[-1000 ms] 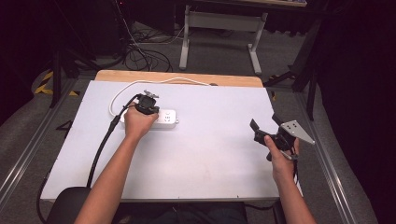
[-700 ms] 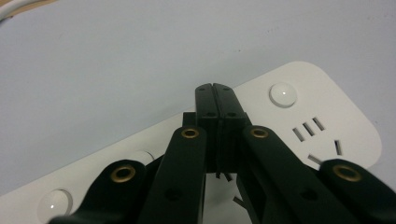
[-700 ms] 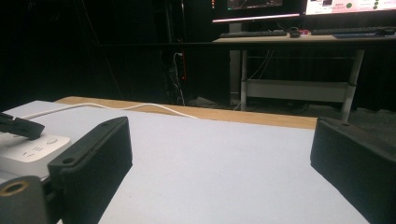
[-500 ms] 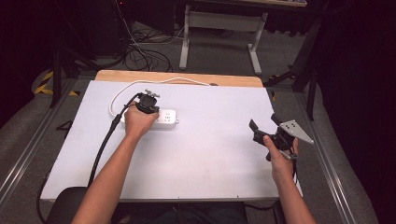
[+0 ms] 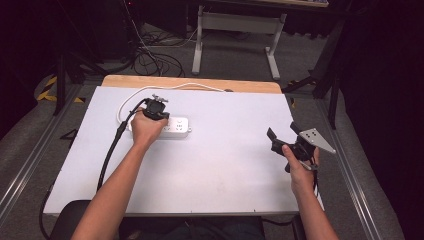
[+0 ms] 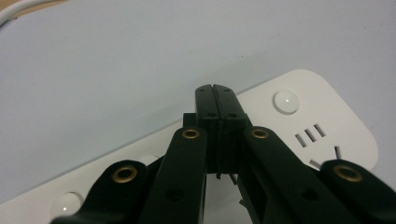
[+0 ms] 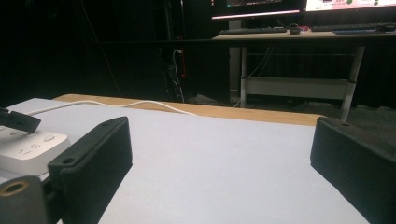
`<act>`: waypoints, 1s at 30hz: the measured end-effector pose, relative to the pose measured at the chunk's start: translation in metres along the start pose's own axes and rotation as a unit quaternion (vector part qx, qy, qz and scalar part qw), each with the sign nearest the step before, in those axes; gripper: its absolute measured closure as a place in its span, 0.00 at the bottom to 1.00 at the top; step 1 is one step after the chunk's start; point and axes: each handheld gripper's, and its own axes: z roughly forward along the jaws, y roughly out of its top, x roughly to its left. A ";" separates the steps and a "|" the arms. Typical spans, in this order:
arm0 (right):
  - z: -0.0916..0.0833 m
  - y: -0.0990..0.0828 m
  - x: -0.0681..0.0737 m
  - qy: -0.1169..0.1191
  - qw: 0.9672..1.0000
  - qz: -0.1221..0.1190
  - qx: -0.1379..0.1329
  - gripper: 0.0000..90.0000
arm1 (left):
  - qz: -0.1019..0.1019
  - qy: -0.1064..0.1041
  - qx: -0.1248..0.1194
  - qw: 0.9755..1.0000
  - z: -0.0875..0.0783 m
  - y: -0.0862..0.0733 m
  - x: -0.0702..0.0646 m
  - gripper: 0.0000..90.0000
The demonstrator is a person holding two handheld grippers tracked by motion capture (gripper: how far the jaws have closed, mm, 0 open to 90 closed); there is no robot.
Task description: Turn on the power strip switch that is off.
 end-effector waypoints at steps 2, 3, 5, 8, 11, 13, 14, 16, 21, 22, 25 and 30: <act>0.000 0.000 0.000 -0.001 1.000 0.000 -0.001 0.07 | 0.000 -0.002 -0.015 1.000 -0.003 -0.003 0.002 1.00; 0.000 0.000 0.000 -0.001 1.000 0.000 0.000 0.07 | 0.001 -0.004 -0.025 1.000 -0.004 -0.004 0.003 1.00; 0.001 0.000 0.000 -0.002 1.000 -0.001 0.001 0.07 | -0.001 -0.007 -0.043 0.999 -0.009 -0.006 0.003 1.00; 0.001 0.000 0.001 -0.001 1.000 -0.002 0.001 0.07 | 0.002 -0.011 -0.073 0.997 -0.018 -0.008 0.003 1.00; 0.000 0.000 0.001 -0.002 1.000 -0.003 0.001 0.07 | -0.006 -0.019 -0.106 0.994 -0.030 -0.012 0.003 0.99; 0.001 0.000 0.001 -0.002 1.000 -0.004 0.002 0.07 | -0.005 -0.022 -0.122 0.992 -0.039 -0.016 0.004 0.96; 0.001 0.000 0.001 -0.002 1.000 -0.004 0.002 0.07 | -0.007 -0.023 -0.128 0.991 -0.043 -0.018 0.004 0.96; 0.001 0.000 0.002 -0.001 1.000 -0.004 0.001 0.07 | -0.004 -0.022 -0.145 0.989 -0.052 -0.022 0.007 0.95; 0.002 -0.001 0.003 -0.001 1.000 -0.005 0.003 0.07 | -0.013 -0.026 -0.184 0.982 -0.076 -0.033 0.012 0.91; 0.002 -0.001 0.003 -0.001 1.000 -0.005 0.003 0.07 | -0.011 -0.024 -0.190 0.981 -0.080 -0.035 0.012 0.90; 0.002 -0.001 0.004 0.000 1.000 -0.006 0.004 0.07 | -0.019 -0.023 -0.209 0.978 -0.093 -0.043 0.014 0.88; 0.002 -0.001 0.005 0.000 1.000 -0.007 0.003 0.07 | -0.025 -0.006 -0.245 0.969 -0.115 -0.058 0.017 0.73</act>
